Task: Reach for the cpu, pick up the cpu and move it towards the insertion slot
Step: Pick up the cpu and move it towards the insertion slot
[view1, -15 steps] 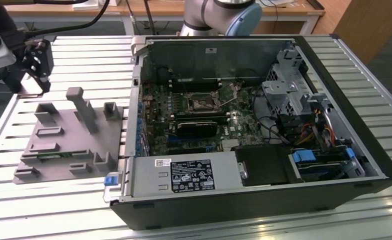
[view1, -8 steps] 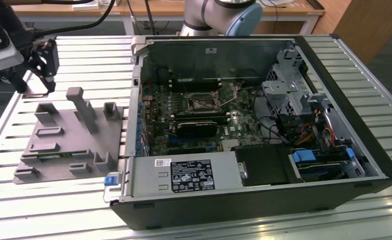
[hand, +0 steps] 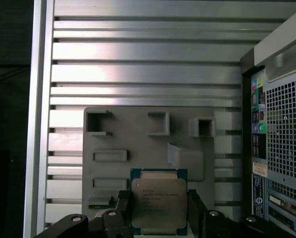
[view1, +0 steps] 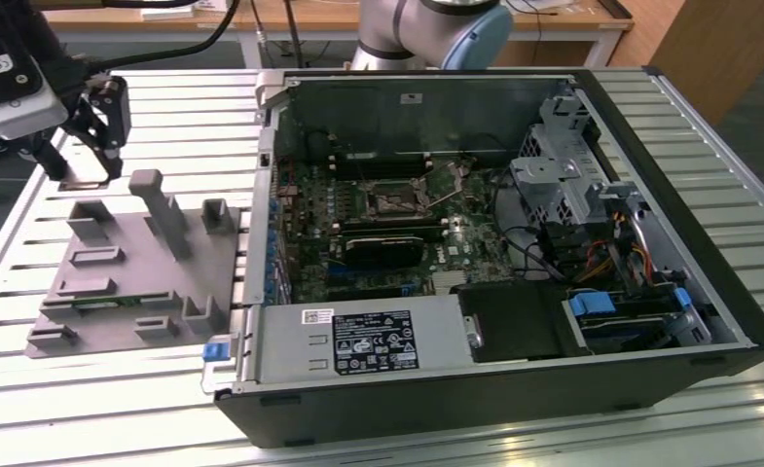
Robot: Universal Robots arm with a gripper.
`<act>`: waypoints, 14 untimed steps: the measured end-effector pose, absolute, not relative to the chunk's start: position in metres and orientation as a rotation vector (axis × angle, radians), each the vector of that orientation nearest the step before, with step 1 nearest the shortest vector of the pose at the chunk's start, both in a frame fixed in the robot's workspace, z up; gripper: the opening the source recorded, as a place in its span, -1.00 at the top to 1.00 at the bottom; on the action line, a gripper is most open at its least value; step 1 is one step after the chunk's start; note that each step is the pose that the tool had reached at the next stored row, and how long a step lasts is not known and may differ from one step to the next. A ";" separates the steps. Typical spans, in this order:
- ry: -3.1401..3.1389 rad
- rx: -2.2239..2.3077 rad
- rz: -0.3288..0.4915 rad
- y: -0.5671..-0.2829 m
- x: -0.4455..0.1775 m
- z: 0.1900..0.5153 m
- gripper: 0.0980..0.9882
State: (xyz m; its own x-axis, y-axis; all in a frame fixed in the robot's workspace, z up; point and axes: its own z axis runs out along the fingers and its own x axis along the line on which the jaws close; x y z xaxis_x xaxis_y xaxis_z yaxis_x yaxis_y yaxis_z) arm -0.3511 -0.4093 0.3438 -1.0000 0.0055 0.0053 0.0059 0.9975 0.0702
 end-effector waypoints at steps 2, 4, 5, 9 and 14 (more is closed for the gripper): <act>-3.135 -0.009 -0.110 -0.409 -0.348 0.344 0.00; -3.135 -0.009 -0.110 -0.409 -0.345 0.344 0.00; -3.134 -0.009 -0.110 -0.409 -0.343 0.344 0.00; -3.135 -0.009 -0.110 -0.409 -0.337 0.344 0.00; -3.135 -0.009 -0.110 -0.409 -0.327 0.344 0.00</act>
